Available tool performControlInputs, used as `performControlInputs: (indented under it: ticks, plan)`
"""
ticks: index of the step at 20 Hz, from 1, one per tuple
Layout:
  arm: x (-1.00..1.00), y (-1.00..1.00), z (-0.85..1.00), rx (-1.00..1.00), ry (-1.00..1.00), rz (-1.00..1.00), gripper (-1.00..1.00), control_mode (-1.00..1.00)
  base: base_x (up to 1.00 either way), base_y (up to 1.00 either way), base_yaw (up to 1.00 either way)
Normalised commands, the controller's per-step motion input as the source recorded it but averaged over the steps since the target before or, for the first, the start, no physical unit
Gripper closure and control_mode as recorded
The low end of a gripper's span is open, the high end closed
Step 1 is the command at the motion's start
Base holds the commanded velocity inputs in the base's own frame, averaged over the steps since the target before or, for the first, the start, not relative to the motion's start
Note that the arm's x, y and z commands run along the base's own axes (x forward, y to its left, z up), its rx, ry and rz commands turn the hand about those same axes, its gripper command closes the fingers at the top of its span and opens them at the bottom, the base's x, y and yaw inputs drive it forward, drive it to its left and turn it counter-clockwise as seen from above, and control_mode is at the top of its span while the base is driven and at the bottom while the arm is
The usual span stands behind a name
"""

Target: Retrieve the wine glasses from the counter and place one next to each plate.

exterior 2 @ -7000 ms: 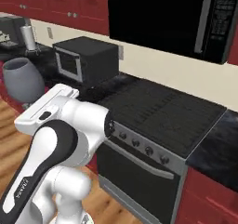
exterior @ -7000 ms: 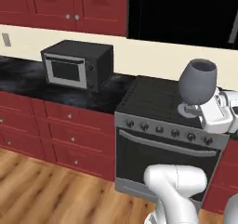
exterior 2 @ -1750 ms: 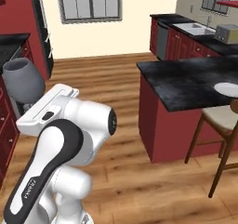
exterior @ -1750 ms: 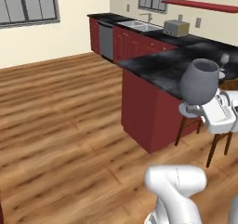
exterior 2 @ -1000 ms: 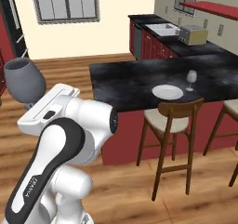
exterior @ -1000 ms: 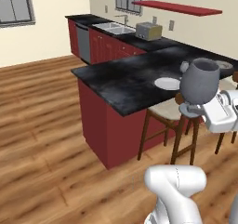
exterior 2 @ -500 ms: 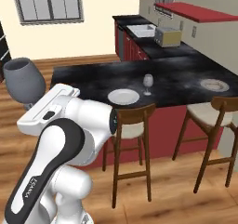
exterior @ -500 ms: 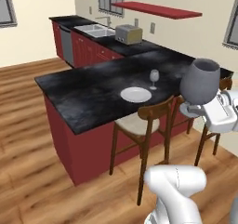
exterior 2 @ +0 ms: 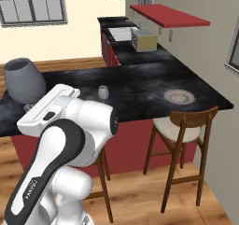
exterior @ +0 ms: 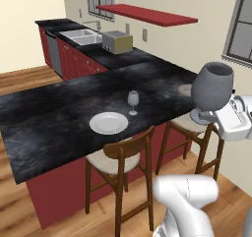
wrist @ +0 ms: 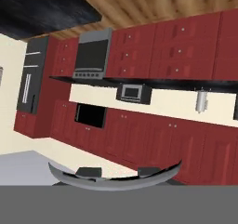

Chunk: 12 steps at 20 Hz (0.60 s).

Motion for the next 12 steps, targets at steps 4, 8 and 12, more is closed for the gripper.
performControlInputs:
  ticks: [4, 8, 12]
  plan:
    - [0.0, 0.0, 0.0, 0.0, 0.0, 0.0, 1.0, 1.0, 0.98, -1.0, 0.0]
    - [0.0, 0.0, 0.0, 0.0, 0.0, 0.0, 1.0, 1.0, 0.76, -0.97, -0.05]
    - [0.0, 0.0, 0.0, 0.0, 0.0, 0.0, 1.0, 1.0, 0.51, -0.83, -0.21]
